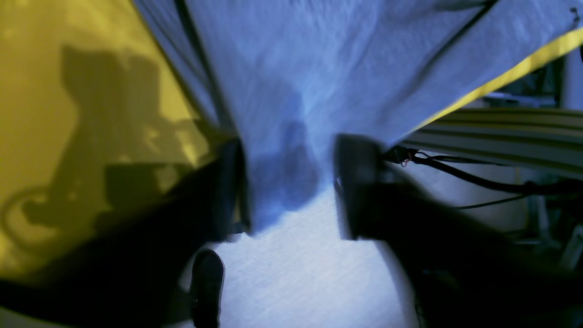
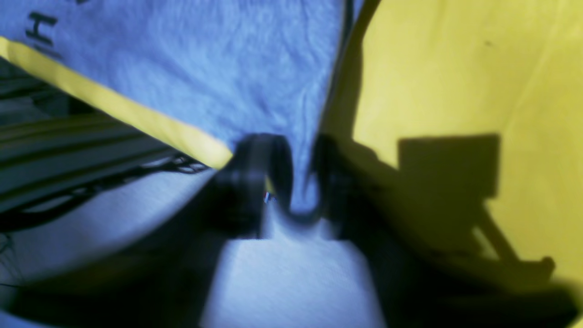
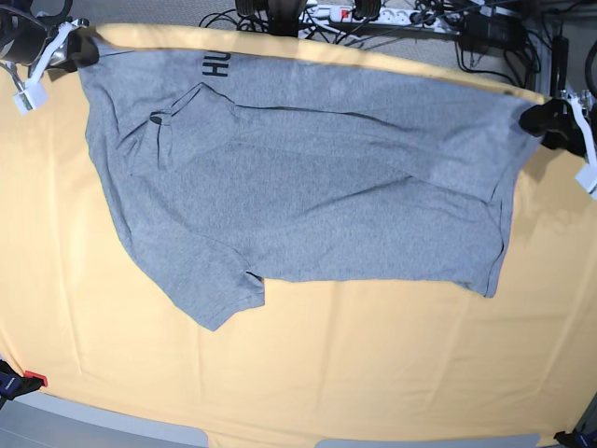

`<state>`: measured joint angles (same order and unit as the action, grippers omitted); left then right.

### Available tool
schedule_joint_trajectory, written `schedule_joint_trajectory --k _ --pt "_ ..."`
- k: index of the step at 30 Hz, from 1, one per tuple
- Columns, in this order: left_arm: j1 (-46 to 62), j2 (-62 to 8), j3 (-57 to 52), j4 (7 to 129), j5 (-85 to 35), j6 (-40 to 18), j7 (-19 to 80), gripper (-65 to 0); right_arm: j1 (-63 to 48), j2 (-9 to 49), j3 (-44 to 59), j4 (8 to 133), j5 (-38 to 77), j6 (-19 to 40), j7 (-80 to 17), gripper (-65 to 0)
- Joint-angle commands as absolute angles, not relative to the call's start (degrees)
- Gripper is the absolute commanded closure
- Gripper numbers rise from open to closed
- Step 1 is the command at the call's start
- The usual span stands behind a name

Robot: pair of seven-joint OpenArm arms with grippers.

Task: Layout the t-shirt on the table in an organized manner, then fold the t-shirt properly
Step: 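Lift the shoulder edge with both grippers and lay it flat, then move both grippers to the shirt's side edge and grasp it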

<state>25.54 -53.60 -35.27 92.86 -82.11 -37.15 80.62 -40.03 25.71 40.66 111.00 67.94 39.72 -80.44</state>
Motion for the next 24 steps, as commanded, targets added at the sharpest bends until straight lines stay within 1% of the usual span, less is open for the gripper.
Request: schedule_joint_trajectory --k 1,2,5,7,10,14,19,24 --pt "25.2 -55.9 -36.0 93.4 -83.1 -37.3 80.0 -49.3 -40.4 26.7 41.3 111.9 68.8 40.0 -80.0 -37.8" --pt "25.2 -56.5 -36.0 93.4 -83.2 -37.3 80.0 -49.5 -40.4 26.9 41.3 111.9 68.8 40.0 -80.0 -39.9" --pt "24.4 -58.8 -36.7 93.4 -83.2 -37.3 80.0 -49.4 -40.3 27.6 41.3 111.9 68.8 40.0 -80.0 -39.9" --pt "22.4 -59.5 -39.1 93.4 -83.0 -37.3 80.0 -49.4 -40.3 28.5 41.3 112.0 68.8 40.0 -80.0 -39.9" --pt "18.6 -58.9 -45.2 93.0 -82.9 -35.9 80.0 -49.4 -40.3 29.1 41.4 113.1 68.8 40.0 -80.0 -39.8" --pt "11.5 -55.0 -49.7 90.1 -77.0 -34.7 73.8 -49.4 -40.1 29.1 41.4 115.0 68.9 39.9 -80.0 -39.9" --pt "2.8 -48.6 -46.5 78.3 -76.0 -35.2 70.9 -49.4 -38.2 29.1 41.4 115.8 69.1 38.5 -80.0 -39.8" --pt "-6.7 -46.2 -37.2 61.4 -76.1 -38.3 68.7 -49.4 -35.3 29.1 41.4 115.8 69.1 38.5 -80.0 -39.8"
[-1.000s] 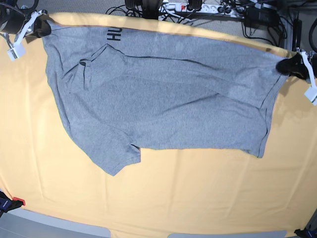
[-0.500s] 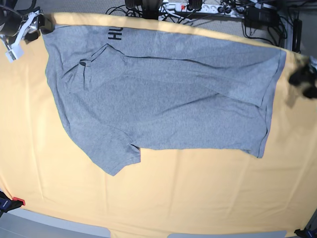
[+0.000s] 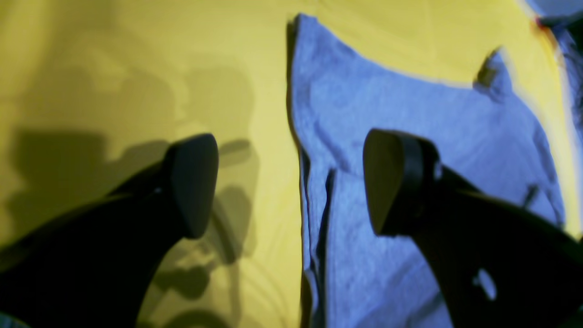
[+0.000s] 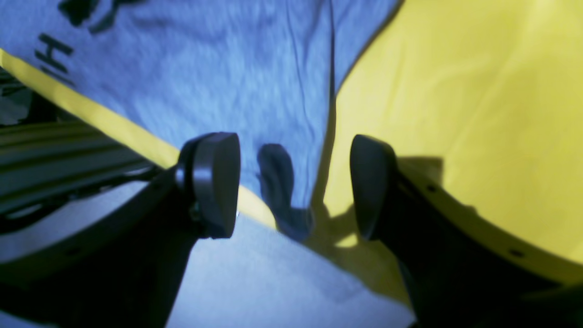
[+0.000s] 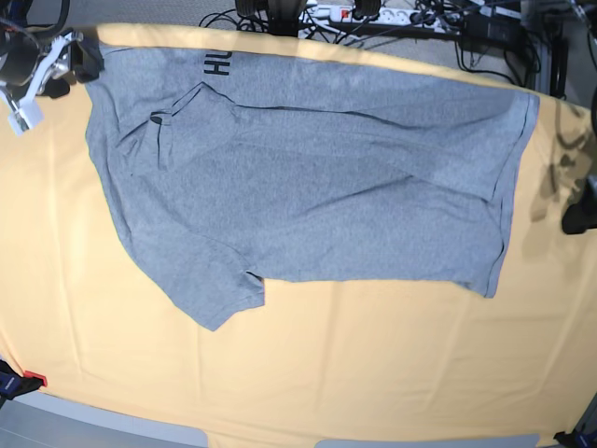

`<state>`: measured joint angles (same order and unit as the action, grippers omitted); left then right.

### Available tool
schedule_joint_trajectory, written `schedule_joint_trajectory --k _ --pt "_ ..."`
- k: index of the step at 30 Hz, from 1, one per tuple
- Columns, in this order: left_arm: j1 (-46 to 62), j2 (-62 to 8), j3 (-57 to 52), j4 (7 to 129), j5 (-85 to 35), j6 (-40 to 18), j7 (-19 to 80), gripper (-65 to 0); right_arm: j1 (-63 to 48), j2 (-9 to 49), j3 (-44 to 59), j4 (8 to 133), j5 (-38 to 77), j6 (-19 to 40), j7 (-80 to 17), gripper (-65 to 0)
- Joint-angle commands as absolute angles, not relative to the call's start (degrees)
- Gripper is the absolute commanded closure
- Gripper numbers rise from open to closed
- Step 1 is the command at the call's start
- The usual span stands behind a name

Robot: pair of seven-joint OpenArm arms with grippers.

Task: Layout the t-shirt on the table in an organized manner, then fold the t-shirt properly
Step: 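Move both grippers to the shirt's side edge and grasp it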

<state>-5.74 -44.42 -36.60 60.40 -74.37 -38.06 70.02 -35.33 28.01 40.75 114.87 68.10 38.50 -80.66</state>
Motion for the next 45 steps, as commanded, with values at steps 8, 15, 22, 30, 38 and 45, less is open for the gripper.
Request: schedule_joint_trajectory --k 8,15,22,30,38,45 --pt "-26.1 -41.1 -23.7 44.2 -65.3 -40.0 61.1 -49.4 -31.4 29.1 41.4 115.8 69.0 37.3 -80.0 -39.8" --pt "-32.3 -33.8 -17.6 40.3 -45.4 -34.9 49.2 -49.4 -30.8 29.1 41.4 115.8 69.2 37.0 -80.0 -39.8" --pt "-32.2 -28.1 -11.9 40.0 -43.0 -35.8 49.5 -49.4 -30.8 29.1 41.4 115.8 69.3 37.0 -80.0 -39.8" --pt "-33.1 -28.1 -9.1 40.1 -50.0 -40.0 54.7 -40.4 -30.8 28.9 41.3 115.8 69.0 37.1 -76.1 -39.8" --pt "-34.6 -31.0 -9.2 40.1 -45.2 -38.3 49.7 0.0 -28.8 27.5 41.1 115.8 53.3 40.0 -49.2 -39.8" --pt "-37.0 -30.7 -9.2 40.1 -45.3 -38.3 49.3 0.0 -22.0 27.3 40.8 115.8 46.1 40.0 -40.8 -39.8"
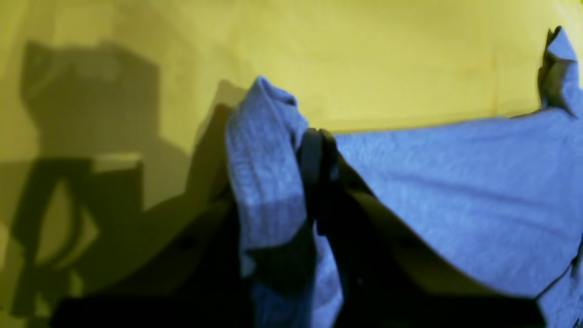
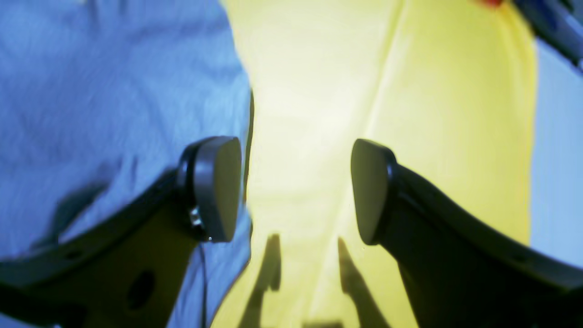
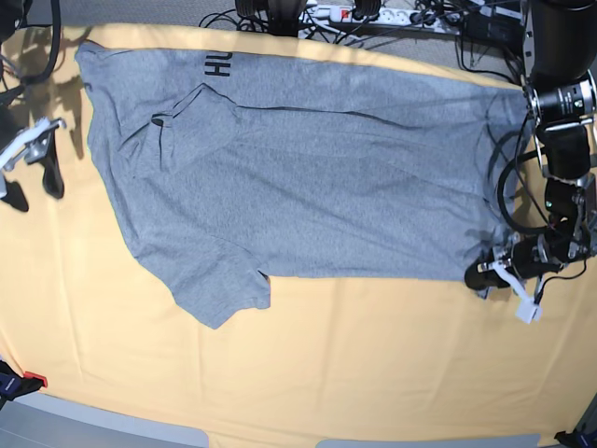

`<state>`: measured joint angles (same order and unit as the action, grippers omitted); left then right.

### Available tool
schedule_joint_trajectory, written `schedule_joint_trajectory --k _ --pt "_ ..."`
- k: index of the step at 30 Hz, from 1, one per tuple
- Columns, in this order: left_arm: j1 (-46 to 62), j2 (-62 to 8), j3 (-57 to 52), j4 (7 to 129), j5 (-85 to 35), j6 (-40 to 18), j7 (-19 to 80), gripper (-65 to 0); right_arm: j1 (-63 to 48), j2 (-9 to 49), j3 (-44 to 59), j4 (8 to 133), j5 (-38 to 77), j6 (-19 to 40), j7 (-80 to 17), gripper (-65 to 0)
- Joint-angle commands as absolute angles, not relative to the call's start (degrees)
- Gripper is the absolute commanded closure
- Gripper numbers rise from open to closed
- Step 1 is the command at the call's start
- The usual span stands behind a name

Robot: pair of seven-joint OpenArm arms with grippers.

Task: Layout the t-shirt on the table in an organized manner, then fold the t-shirt properly
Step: 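Move both grippers to the shirt's side edge and grasp it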

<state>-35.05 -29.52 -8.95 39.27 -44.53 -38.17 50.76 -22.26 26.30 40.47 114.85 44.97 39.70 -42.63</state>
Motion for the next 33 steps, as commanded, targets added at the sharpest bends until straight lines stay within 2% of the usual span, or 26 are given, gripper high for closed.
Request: schedule_joint_trajectory --k 1,5,10,14,19,24,29,33 --pt "-37.2 -30.6 -9.2 40.1 -45.3 -38.3 49.3 0.0 -20.8 27.3 40.2 115.7 46.0 37.6 -40.8 -39.8" --pt "-37.1 -30.6 -9.2 40.1 -45.3 -38.3 49.5 0.0 -15.4 27.3 34.6 112.8 42.4 31.7 -42.3 -39.8" --pt "-37.1 -30.3 -9.2 40.1 -45.2 -38.3 49.5 0.0 -5.7 27.3 24.4 99.9 42.0 29.6 -44.2 -39.8" --pt "-37.1 -30.3 -9.2 40.1 -44.1 -38.3 49.5 0.0 1.8 27.3 20.4 87.4 46.9 28.2 -48.0 -39.8" --pt "-37.0 -30.3 -9.2 40.1 -44.3 -38.3 49.5 0.0 9.1 27.2 19.9 72.2 52.9 30.9 -52.0 -39.8" --pt "-37.0 -30.3 -9.2 40.1 -44.9 -38.3 49.5 0.0 13.5 27.1 19.9 60.2 61.2 36.4 -55.6 -39.8" --pt "-37.0 -30.3 -9.2 40.1 -44.9 -38.3 49.5 0.0 14.3 25.3 19.9 57.5 63.3 39.8 -58.9 -39.8" --pt "-37.0 -30.3 -9.2 40.1 -45.7 -38.3 49.5 0.0 14.3 23.4 19.9 57.6 63.2 40.0 -62.3 -39.7"
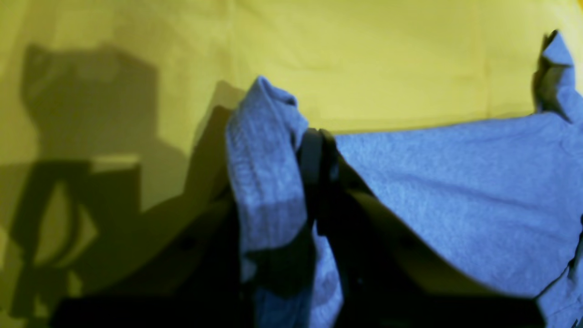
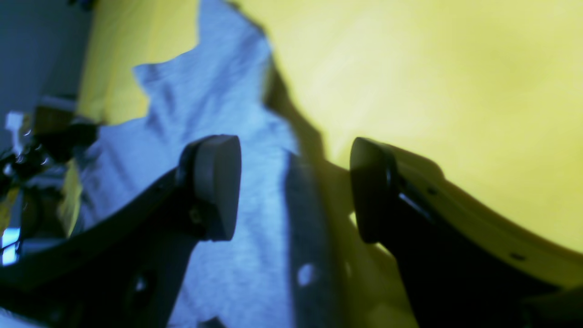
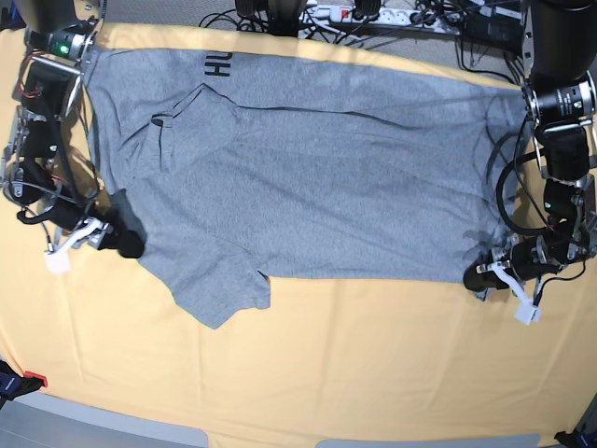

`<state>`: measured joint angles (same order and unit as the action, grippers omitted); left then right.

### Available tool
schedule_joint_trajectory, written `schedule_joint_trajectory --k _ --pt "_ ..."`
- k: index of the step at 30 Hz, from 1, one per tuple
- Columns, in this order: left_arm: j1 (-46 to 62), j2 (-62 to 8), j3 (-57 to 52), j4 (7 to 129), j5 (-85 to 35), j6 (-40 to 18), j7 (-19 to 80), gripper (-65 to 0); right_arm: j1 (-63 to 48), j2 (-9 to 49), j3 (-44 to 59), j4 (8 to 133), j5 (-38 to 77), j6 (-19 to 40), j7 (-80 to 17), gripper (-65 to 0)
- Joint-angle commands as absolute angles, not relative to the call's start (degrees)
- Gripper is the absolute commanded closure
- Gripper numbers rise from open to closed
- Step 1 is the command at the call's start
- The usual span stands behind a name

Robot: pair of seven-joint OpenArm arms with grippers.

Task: Layout the t-shirt on the table in an organized manner, then fold the t-shirt properly
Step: 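Move both grippers to the shirt's side edge and grasp it, then fold the grasped side edge over toward the shirt's middle with both grippers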

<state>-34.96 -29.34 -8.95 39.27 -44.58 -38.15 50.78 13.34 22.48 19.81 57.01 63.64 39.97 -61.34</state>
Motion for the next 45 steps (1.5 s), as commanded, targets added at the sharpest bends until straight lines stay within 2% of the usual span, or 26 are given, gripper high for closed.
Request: schedule_joint_trajectory --k 1,3,4,5,8,9,10,16,22,29,32,38,45 --pt "-37.0 -30.3 -9.2 40.1 -45.7 -38.3 49.5 0.0 14.3 23.1 19.9 57.6 63.2 40.0 -62.6 -38.9" --pt "-37.0 -30.3 -9.2 40.1 -45.7 -38.3 49.5 0.0 14.3 22.7 19.9 57.6 63.2 40.0 -62.6 -37.9" --pt "-37.0 -30.3 -9.2 40.1 -45.7 -38.3 49.5 0.0 14.3 22.7 19.9 57.6 63.0 40.0 -61.9 -34.7" --pt "-37.0 -30.3 -9.2 40.1 -45.7 -38.3 49.5 0.0 14.3 22.7 19.9 57.6 62.7 40.0 -61.0 -29.2" --pt "-37.0 -30.3 -9.2 40.1 -45.8 -38.3 49.5 0.0 14.5 22.9 19.9 57.6 60.6 40.0 -56.9 -6.1" --pt "-37.0 -30.3 -9.2 40.1 -45.8 -38.3 49.5 0.0 14.6 23.0 19.9 57.6 59.8 40.0 -55.6 -1.4" --pt "-37.1 -30.3 -9.2 40.1 -46.1 -38.3 49.5 0.0 15.0 23.0 19.9 57.6 59.6 40.0 -55.0 0.0" --pt "-39.4 -30.3 -9.2 40.1 -47.1 -38.4 49.7 0.0 18.7 23.2 19.9 57.6 58.6 40.0 -55.1 0.0" --pt "-42.3 -30.3 -9.2 40.1 -47.0 -39.1 47.7 0.0 23.7 23.4 19.9 57.6 45.2 40.0 -55.0 0.0" --pt "-44.3 -27.6 -9.1 40.1 -43.9 -39.4 43.6 0.0 25.9 25.9 19.9 57.6 36.0 39.6 -48.4 0.0" --pt "-44.9 -25.8 -9.1 40.1 -38.5 -39.4 40.4 0.0 26.7 26.7 19.9 57.6 35.7 38.9 -48.2 0.0" --pt "-46.9 -24.1 -8.1 40.1 -37.5 -39.4 40.6 0.0 27.5 27.2 19.9 57.6 35.6 39.0 -48.0 0.0" --pt "-47.3 -24.1 -8.1 40.1 -42.5 -40.0 52.1 0.0 27.3 27.2 19.9 57.6 41.5 40.0 -54.6 0.0"
